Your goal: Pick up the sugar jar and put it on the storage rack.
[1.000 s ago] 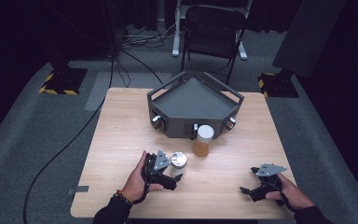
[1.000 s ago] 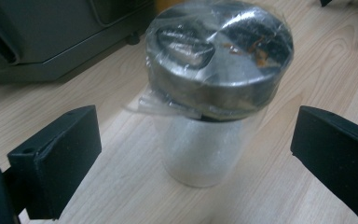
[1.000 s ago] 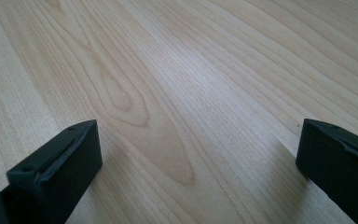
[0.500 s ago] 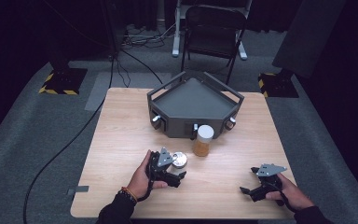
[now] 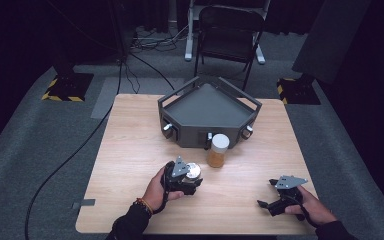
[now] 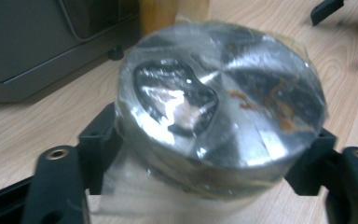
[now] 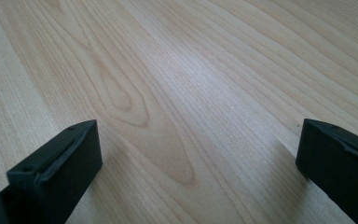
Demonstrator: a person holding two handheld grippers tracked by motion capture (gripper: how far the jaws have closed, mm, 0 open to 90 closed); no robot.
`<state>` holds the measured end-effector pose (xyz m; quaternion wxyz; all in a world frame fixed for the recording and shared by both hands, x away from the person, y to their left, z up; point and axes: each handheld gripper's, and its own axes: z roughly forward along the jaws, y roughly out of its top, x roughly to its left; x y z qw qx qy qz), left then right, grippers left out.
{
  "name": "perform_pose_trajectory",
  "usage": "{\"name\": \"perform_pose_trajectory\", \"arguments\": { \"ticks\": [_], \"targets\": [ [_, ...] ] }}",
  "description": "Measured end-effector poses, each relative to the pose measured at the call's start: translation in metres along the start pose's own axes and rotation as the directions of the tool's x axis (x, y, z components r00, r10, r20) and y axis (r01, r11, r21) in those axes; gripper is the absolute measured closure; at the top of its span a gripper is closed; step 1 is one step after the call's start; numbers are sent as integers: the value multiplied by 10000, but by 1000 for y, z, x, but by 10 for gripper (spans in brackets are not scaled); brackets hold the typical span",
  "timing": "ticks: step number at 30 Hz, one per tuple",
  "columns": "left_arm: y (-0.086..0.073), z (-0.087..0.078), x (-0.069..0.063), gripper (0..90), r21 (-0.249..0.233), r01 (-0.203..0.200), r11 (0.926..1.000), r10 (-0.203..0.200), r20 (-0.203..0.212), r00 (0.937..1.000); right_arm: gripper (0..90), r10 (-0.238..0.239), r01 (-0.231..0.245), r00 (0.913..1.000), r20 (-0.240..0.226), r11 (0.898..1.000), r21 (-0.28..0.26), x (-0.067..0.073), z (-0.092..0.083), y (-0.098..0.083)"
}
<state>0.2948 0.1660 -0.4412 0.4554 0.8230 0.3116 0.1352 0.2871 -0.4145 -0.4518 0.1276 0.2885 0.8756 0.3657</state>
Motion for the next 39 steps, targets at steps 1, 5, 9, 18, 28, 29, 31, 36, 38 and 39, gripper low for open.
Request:
{"name": "perform_pose_trajectory", "arguments": {
  "ticks": [1, 5, 9, 18, 28, 29, 31, 36, 38, 39],
  "targets": [
    [0, 1, 0, 296, -17, -31, 10000, 31, 1, 10000, 0, 0, 0, 10000, 0, 10000, 0, 0, 0, 0],
    [1, 1, -1, 300, -28, -145, 9999, 145, -38, 9999, 0, 2, -2, 10000, 0, 10000, -1, 0, 0, 0],
    [0, 1, -2, 302, -48, -71, 10000, 71, -109, 9999, 0, 8, -8, 10000, 1, 10000, 2, 0, 0, 0],
    [2, 0, -5, 302, 45, 81, 10000, -80, -202, 9998, 0, 8, -8, 10000, 5, 10000, 3, 0, 0, 0],
    [7, -5, -6, 303, 198, -11, 9998, 20, -428, 9991, 0, 11, -11, 10000, 7, 10000, 1, 0, 0, 0],
    [8, -5, -5, 303, 193, -1, 9998, 9, -441, 9990, 0, 16, -16, 10000, 9, 10000, 2, 0, 0, 0],
    [8, -8, -4, 303, 136, 7, 9999, 0, -493, 9988, 0, 11, -11, 10000, 9, 10000, 3, 0, 0, 0],
    [11, -13, -2, 303, -14, 22, 10000, -22, -558, 9984, 0, 13, -13, 10000, 7, 10000, 2, 0, 0, 0],
    [12, -13, -2, 303, -86, 31, 10000, -36, -603, 9982, 0, 14, -14, 10000, 8, 10000, 1, 0, 0, 0],
    [13, -14, -2, 303, -75, 46, 10000, -51, -601, 9982, 0, 16, -16, 10000, 9, 10000, 3, 0, 0, 0]
  ]
}}
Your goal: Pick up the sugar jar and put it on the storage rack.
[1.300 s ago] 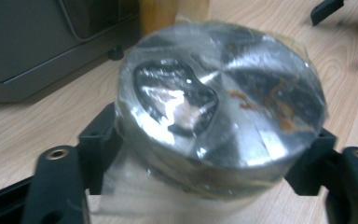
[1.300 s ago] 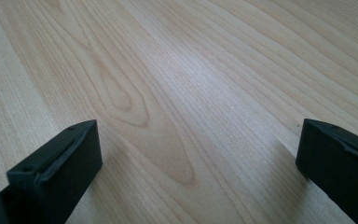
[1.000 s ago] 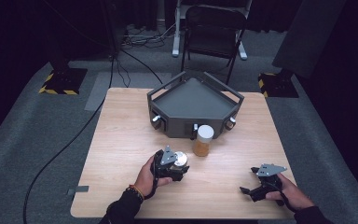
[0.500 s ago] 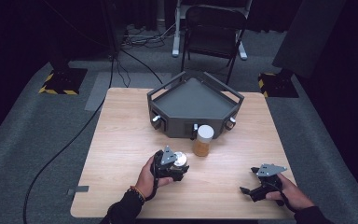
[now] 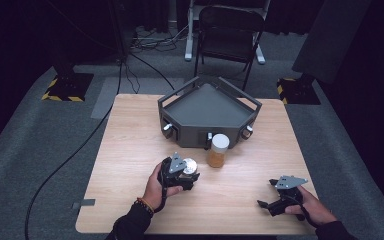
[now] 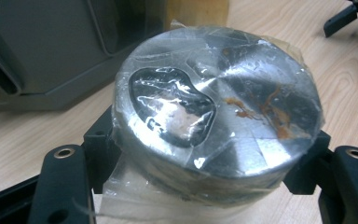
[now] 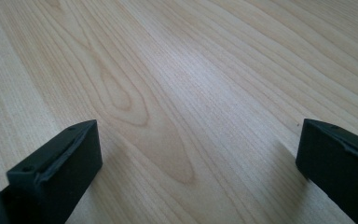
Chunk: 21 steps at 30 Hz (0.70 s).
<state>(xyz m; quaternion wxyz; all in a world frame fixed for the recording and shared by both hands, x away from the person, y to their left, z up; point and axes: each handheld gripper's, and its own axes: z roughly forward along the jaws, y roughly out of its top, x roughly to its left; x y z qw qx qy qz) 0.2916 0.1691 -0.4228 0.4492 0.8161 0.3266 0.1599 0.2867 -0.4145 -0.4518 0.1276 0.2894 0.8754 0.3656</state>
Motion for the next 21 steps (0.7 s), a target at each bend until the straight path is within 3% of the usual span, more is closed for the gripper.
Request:
{"name": "perform_pose_trajectory", "arguments": {
  "ticks": [12, 21],
  "targets": [
    [8, -7, 1, 303, -300, 184, 9994, -195, -364, 9991, 0, 18, -18, 10000, 22, 10000, -2, 1, 0, 0],
    [17, -8, 4, 303, -482, 163, 9987, -183, -405, 9990, 0, 19, -19, 10000, 29, 10000, -2, 1, 0, 0]
  ]
}}
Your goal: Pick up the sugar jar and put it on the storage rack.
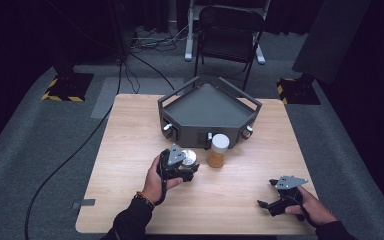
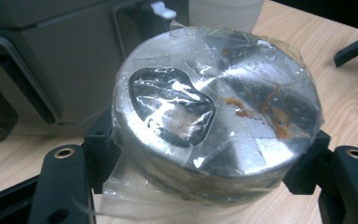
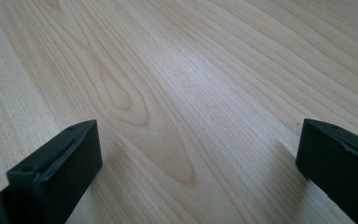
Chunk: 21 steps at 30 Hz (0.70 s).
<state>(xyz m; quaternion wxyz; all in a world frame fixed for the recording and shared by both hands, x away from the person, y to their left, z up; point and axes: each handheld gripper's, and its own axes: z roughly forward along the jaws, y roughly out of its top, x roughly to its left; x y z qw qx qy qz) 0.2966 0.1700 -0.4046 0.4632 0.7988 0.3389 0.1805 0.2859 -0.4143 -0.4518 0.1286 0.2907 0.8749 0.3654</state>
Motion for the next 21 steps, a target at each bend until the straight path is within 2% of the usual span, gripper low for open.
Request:
{"name": "perform_pose_trajectory", "arguments": {
  "ticks": [11, 21],
  "targets": [
    [10, 1, 6, 303, 16, 22, 10000, -22, -111, 9999, 0, 5, -5, 10000, -1, 10000, 16, 0, 0, 0],
    [25, 3, 12, 304, -60, 288, 9996, -289, -237, 9993, 0, 4, -4, 10000, 1, 10000, 17, 0, 0, 0]
  ]
}}
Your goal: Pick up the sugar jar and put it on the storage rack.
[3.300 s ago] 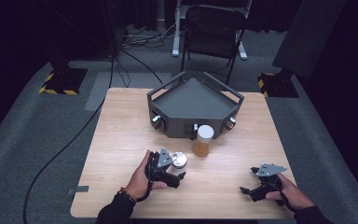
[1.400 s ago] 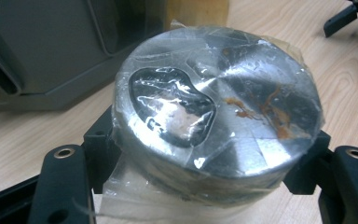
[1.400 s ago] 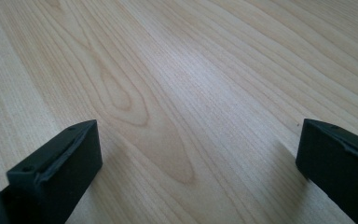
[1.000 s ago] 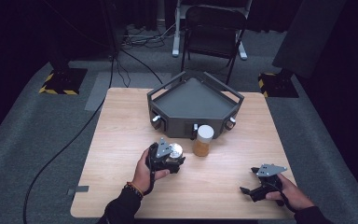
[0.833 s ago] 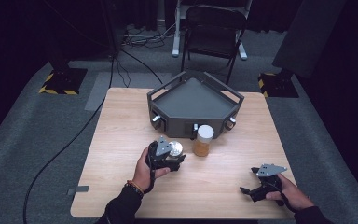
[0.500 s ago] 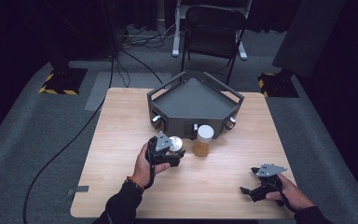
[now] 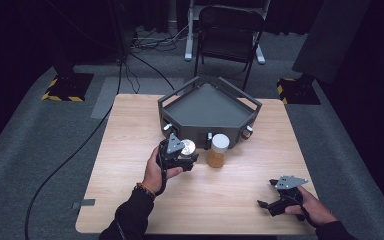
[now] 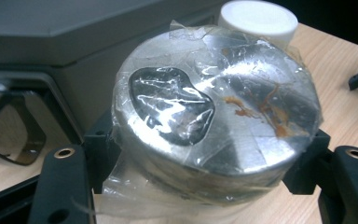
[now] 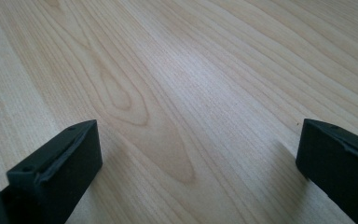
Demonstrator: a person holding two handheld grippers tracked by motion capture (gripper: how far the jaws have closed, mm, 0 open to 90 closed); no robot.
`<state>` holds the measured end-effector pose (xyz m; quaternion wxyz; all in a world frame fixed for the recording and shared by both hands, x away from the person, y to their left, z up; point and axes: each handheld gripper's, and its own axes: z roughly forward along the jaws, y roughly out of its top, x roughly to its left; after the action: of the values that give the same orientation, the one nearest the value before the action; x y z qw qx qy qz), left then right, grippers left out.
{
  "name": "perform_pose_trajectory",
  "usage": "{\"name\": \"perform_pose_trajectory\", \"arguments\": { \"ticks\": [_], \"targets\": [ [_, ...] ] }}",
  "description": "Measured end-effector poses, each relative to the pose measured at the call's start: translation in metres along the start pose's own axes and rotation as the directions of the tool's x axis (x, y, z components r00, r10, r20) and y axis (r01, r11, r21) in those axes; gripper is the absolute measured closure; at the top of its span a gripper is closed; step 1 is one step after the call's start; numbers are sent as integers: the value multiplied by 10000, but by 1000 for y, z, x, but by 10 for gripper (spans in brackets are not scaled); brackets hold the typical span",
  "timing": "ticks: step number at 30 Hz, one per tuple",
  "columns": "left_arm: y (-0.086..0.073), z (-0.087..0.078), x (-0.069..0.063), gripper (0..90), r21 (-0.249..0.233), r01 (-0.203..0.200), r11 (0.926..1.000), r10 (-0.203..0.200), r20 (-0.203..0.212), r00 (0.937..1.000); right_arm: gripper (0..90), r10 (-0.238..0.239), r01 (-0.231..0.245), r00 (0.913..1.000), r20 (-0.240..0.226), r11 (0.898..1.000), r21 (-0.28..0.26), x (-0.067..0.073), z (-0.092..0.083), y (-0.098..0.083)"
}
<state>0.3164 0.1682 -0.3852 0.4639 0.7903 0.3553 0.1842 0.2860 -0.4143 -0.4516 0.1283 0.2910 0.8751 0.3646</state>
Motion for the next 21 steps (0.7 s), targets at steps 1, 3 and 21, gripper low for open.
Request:
{"name": "perform_pose_trajectory", "arguments": {
  "ticks": [1, 3, 21],
  "targets": [
    [2, 0, 0, 304, 15, -47, 10000, 47, 8, 10000, 0, 1, -1, 10000, 0, 10000, -1, 0, 0, 0],
    [7, -1, -1, 304, 29, -177, 9998, 177, -36, 9998, 0, -1, 1, 10000, 1, 10000, -1, 0, 0, 0],
    [48, -9, 1, 304, -294, -347, 9990, 341, -201, 9992, 0, 2, -2, 10000, 0, 10000, 0, 0, 0, 0]
  ]
}}
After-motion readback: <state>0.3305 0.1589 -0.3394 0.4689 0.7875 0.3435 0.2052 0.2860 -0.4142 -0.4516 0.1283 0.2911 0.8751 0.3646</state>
